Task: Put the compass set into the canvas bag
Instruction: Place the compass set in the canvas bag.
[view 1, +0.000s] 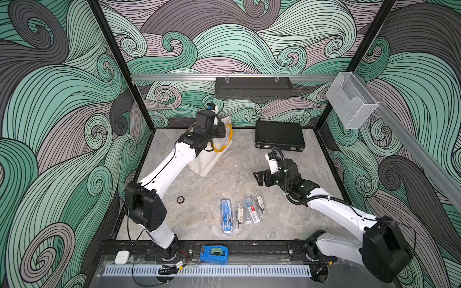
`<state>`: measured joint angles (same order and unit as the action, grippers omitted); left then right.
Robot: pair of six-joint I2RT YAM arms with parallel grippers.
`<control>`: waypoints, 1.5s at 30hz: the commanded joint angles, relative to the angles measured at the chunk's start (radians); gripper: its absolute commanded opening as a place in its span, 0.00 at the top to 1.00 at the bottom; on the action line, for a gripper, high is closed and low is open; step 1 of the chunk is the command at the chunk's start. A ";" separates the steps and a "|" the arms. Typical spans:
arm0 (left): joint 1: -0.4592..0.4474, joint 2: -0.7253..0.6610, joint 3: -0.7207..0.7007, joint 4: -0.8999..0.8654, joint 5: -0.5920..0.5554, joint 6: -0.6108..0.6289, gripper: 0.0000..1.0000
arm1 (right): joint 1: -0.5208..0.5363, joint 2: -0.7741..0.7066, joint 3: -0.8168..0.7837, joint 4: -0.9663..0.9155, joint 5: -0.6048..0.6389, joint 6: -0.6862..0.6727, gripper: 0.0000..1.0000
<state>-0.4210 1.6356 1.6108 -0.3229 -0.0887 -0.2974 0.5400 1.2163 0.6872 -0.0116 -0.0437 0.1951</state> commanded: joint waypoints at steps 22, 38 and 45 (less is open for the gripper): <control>0.144 0.215 0.160 -0.189 -0.224 0.194 0.86 | 0.001 0.121 0.009 -0.002 -0.039 0.032 0.00; 0.143 0.312 0.220 -0.303 -0.194 0.155 0.70 | 0.001 0.166 0.021 -0.007 -0.041 0.038 0.00; 0.142 0.245 0.226 -0.291 -0.159 0.133 0.39 | 0.000 0.160 0.012 -0.005 -0.030 0.052 0.00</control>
<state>-0.2817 1.9415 1.8004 -0.5926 -0.2798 -0.1448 0.5400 1.3769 0.6876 -0.0193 -0.0868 0.2287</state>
